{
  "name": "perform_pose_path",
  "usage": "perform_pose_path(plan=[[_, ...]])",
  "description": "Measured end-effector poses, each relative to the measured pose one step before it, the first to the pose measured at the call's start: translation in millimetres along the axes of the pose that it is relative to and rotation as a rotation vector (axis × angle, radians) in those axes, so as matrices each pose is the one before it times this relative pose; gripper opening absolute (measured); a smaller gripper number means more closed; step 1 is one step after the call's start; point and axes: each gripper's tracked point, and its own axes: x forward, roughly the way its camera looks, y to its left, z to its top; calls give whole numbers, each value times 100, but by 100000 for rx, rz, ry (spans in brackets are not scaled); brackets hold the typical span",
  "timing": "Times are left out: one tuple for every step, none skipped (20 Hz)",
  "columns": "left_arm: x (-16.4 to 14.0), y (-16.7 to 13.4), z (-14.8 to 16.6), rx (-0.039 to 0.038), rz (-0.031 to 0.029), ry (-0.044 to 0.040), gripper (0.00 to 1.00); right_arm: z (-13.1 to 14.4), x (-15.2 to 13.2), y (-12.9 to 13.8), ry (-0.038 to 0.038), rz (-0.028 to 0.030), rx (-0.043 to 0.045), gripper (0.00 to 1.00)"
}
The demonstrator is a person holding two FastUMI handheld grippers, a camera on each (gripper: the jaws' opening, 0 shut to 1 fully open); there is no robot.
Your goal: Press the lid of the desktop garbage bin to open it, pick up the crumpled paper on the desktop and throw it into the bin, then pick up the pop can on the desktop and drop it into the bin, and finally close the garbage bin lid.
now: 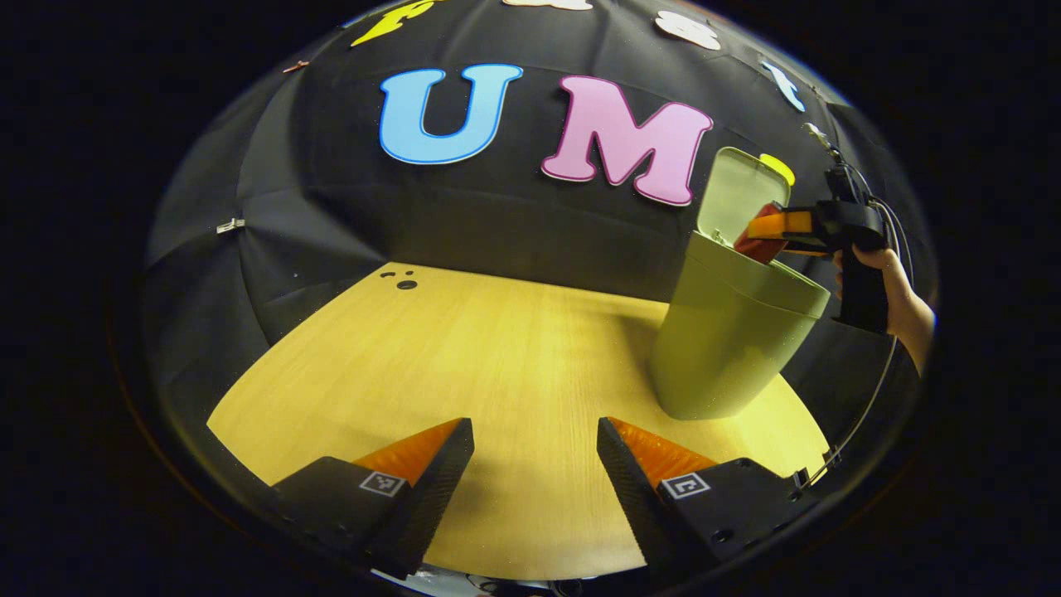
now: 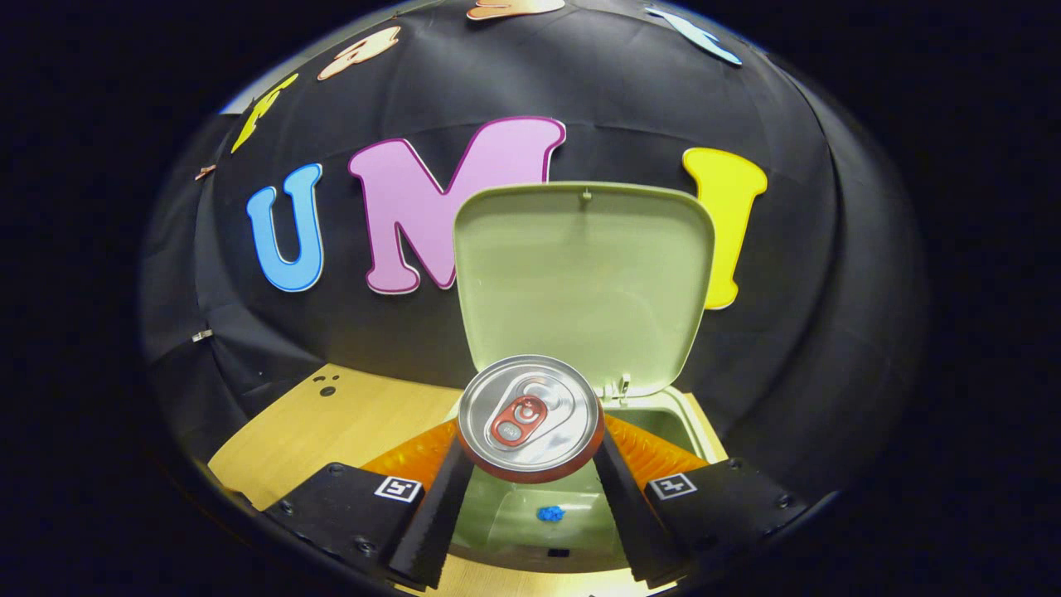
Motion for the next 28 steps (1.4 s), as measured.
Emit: perform_pose_path(plan=[[-4,-391,-237,873,2,300,96,-538,218,-11,1058,256,-350,84],[-88,-223,-81,808,445,105,96,-468,217,-65,751,-23,-950,84],[-35,-12,-68,431,618,-115,96,-275,128,50,288,337,-1347,84],[-31,94,-22,-209,811,-41,96,-55,166,-34,-52,101,-1119,84],[-123,92,-2,-713,807,0,96,97,135,11,-586,139,-623,87],[-114,174,8,-918,850,-180,96,299,67,148,-1138,482,-263,89],[-14,298,-60,-942,939,79,96,359,50,3,-1275,156,-74,91],[-89,353,-54,-833,994,299,96,420,-101,-47,-1346,110,-150,93],[-84,312,-177,-599,1036,298,96,638,-134,6,-1506,260,5,95],[-65,444,-10,-472,1097,286,96,729,-270,-115,-1769,193,205,96],[-96,371,-39,-454,1036,402,96,1023,-295,-134,-2469,120,121,96],[-29,296,-71,-435,823,233,96,1110,-206,-302,-2582,-272,-165,96],[19,313,15,-361,809,427,96,1451,-334,-272,-2958,-190,-326,96],[28,187,-89,-356,513,325,96,1585,-319,-124,-3285,169,-417,96],[29,53,85,-355,-82,61,96,1659,-291,-194,-3357,-125,-582,96],[139,35,-100,-284,-250,232,96,1544,-199,-257,-3304,-306,-643,96],[72,-99,-23,-106,-141,312,96,1646,-298,-195,-2890,-172,-1230,96],[175,97,-144,92,-140,351,96,1698,-174,-156,-2993,-158,-1109,96],[80,-80,-69,239,-396,483,96,1366,-62,-141,-2077,-201,-455,96],[116,-7,-191,307,-202,562,96,875,96,-129,-965,-328,-150,95],[-25,25,-44,387,-169,355,96,1041,121,-125,-672,-239,481,96],[-3,-40,12,447,-101,-137,96,1031,424,-173,-1261,-640,481,96],[10,35,119,418,45,-384,96,948,476,-388,-1408,-1298,67,96],[-60,134,-2,215,212,-397,96,684,549,-566,-904,-2074,-159,96],[80,186,-51,-151,132,74,96,572,543,-407,-636,-1775,-333,96],[-83,211,-297,-360,174,498,96,304,855,-287,-548,-1658,-185,96],[-41,331,-186,-390,545,365,96,213,683,-276,-182,-1643,497,96],[14,408,-187,-326,721,196,96,273,642,-155,-38,-1273,926,96]])
